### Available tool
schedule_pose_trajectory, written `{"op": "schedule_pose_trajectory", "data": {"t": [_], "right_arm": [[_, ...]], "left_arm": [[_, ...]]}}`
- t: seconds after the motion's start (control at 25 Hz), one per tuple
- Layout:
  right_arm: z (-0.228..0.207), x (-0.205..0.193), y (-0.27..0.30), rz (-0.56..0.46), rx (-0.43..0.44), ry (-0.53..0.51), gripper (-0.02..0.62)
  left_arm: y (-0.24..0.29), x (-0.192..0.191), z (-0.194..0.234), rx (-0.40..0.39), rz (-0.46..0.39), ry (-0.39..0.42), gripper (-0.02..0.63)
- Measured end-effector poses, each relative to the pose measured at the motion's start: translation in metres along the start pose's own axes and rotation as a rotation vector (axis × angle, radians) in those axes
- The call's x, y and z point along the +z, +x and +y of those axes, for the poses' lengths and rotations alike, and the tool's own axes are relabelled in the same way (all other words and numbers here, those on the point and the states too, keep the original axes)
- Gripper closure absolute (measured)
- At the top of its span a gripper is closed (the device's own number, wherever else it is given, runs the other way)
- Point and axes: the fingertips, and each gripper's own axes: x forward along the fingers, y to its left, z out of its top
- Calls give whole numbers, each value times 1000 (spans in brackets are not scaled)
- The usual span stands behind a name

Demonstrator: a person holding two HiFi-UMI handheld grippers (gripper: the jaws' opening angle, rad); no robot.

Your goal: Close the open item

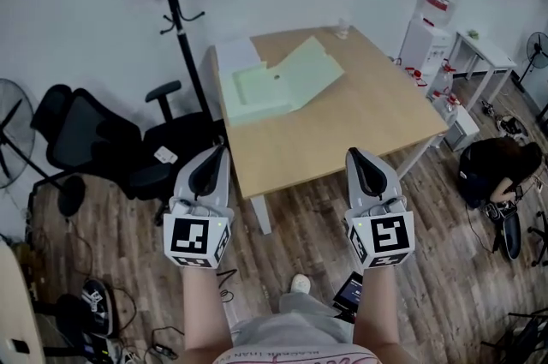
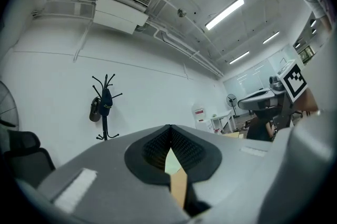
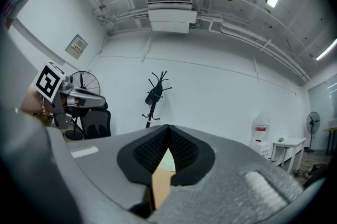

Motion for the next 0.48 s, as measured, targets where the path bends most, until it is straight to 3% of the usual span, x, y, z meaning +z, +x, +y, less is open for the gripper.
{"op": "schedule_pose_trajectory", "data": {"t": [0.48], "right_arm": [[-61,-25,86,4,83,24,594]], "left_arm": [[90,-19,14,92,39,-3,592]]}}
